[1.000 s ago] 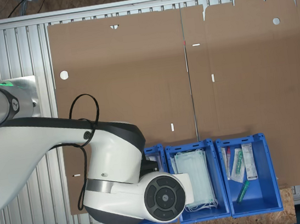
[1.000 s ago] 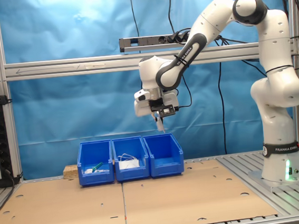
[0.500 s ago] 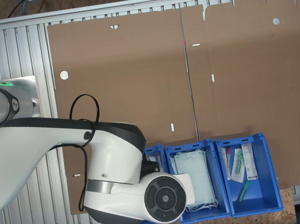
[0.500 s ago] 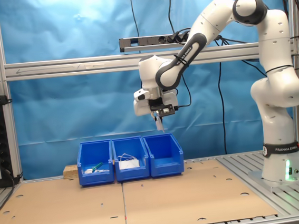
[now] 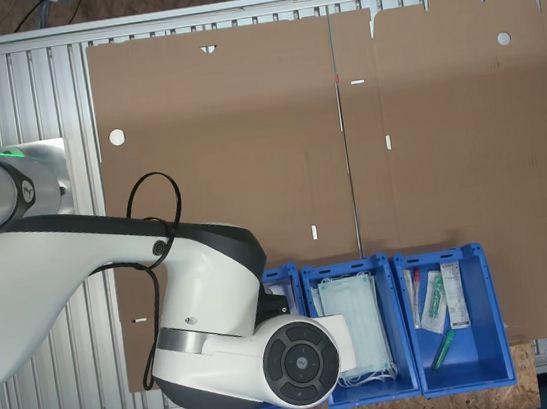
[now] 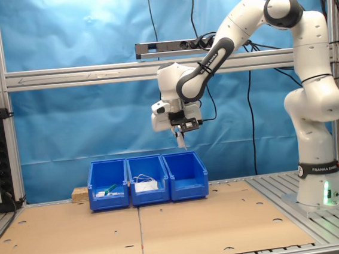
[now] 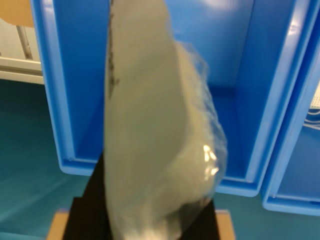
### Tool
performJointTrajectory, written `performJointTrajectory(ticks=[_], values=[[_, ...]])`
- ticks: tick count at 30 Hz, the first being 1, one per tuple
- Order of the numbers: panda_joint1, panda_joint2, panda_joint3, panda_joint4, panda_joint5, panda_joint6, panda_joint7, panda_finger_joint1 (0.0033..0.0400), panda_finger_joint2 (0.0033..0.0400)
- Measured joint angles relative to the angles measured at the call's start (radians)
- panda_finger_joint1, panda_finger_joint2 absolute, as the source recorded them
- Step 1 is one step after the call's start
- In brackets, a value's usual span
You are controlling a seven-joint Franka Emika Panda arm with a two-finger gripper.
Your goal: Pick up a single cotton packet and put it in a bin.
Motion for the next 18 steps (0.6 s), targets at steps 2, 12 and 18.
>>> performJointTrajectory(ticks=[2,12,18], values=[[0.0,0.0,0.0,0.0,0.0,0.0,-0.004,0.0061,0.0061],[0.0,0.0,0.0,0.0,0.0,0.001,-0.018,0.0061,0.0061],[0.0,0.0,0.0,0.0,0.0,0.001,-0.027,0.0087,0.0087]])
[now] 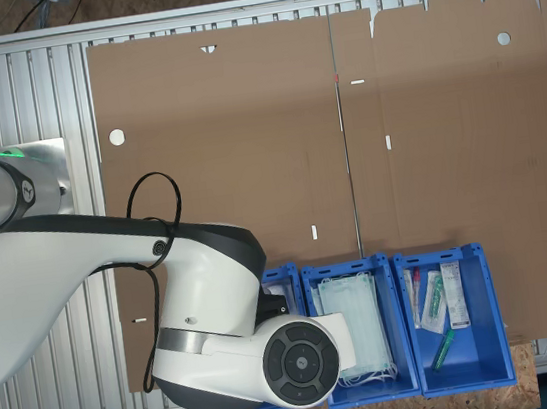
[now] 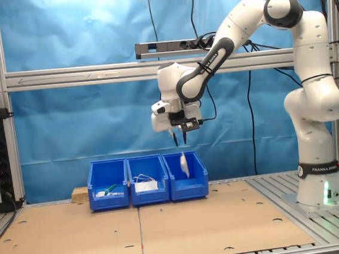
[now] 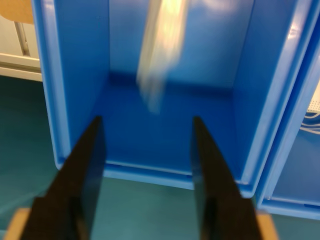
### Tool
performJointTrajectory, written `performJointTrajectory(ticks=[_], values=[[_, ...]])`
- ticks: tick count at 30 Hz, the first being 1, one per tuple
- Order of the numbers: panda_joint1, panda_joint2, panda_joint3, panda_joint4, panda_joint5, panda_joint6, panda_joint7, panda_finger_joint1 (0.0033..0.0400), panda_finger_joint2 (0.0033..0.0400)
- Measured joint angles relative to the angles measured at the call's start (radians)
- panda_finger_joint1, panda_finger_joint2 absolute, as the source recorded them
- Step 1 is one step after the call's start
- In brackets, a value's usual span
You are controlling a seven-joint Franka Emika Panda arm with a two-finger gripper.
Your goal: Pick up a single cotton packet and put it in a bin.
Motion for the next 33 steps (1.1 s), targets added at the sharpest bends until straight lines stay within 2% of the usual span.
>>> performJointTrajectory(ticks=[6,7,12,13,18,19,23,24,33], values=[[0.0,0.0,0.0,0.0,0.0,0.0,-0.004,0.0087,0.0087],[0.0,0.0,0.0,0.0,0.0,0.0,-0.004,0.025,0.025],[0.0,0.0,0.0,0.0,0.0,0.0,-0.005,0.025,0.025],[0.0,0.0,0.0,0.0,0.0,0.0,-0.005,0.0329,0.0329],[0.0,0.0,0.0,0.0,0.0,0.0,-0.006,0.0329,0.0329],[0.0,0.0,0.0,0.0,0.0,0.0,-0.006,0.0384,0.0384],[0.0,0.0,0.0,0.0,0.0,0.0,-0.006,0.0384,0.0384],[0.0,0.0,0.0,0.0,0.0,0.0,-0.006,0.0397,0.0397],[0.0,0.0,0.0,0.0,0.0,0.0,-0.007,0.0397,0.0397]])
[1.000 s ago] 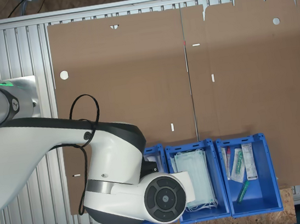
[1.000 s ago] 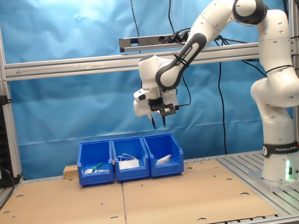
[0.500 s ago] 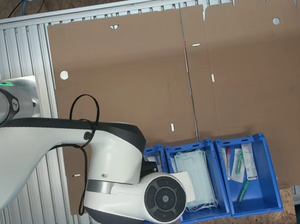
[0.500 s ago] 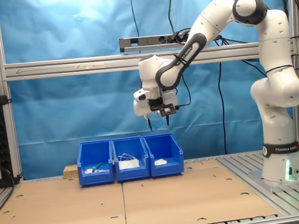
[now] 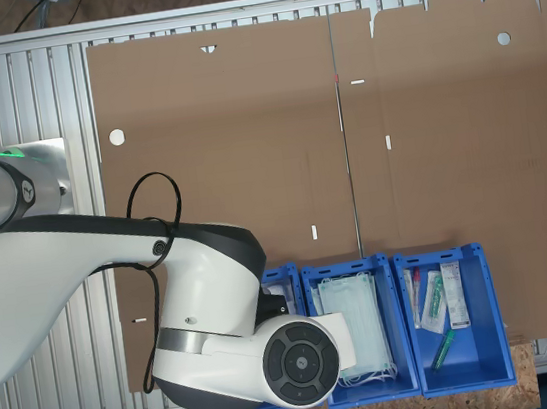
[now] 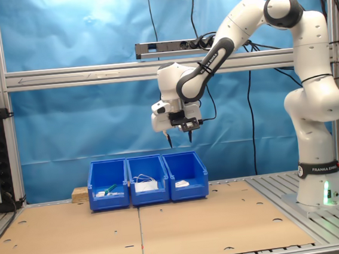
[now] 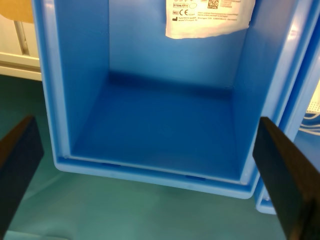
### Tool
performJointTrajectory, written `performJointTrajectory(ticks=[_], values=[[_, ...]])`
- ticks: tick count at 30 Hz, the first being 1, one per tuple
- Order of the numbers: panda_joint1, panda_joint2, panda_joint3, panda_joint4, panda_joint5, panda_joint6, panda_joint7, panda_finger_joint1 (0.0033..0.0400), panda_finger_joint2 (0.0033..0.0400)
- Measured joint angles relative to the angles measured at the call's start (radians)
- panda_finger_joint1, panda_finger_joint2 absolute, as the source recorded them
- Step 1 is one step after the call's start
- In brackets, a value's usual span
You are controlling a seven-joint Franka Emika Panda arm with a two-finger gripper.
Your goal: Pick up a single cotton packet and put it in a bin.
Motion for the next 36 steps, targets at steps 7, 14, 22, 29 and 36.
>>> performJointTrajectory(ticks=[7,14,22,29,36], values=[[0.0,0.0,0.0,0.0,0.0,0.0,-0.002,0.0399,0.0399],[0.0,0.0,0.0,0.0,0.0,0.0,-0.005,0.04,0.04],[0.0,0.0,0.0,0.0,0.0,0.0,-0.01,0.04,0.04],[0.0,0.0,0.0,0.0,0.0,0.0,-0.013,0.04,0.04],[0.0,0.0,0.0,0.0,0.0,0.0,-0.015,0.04,0.04]])
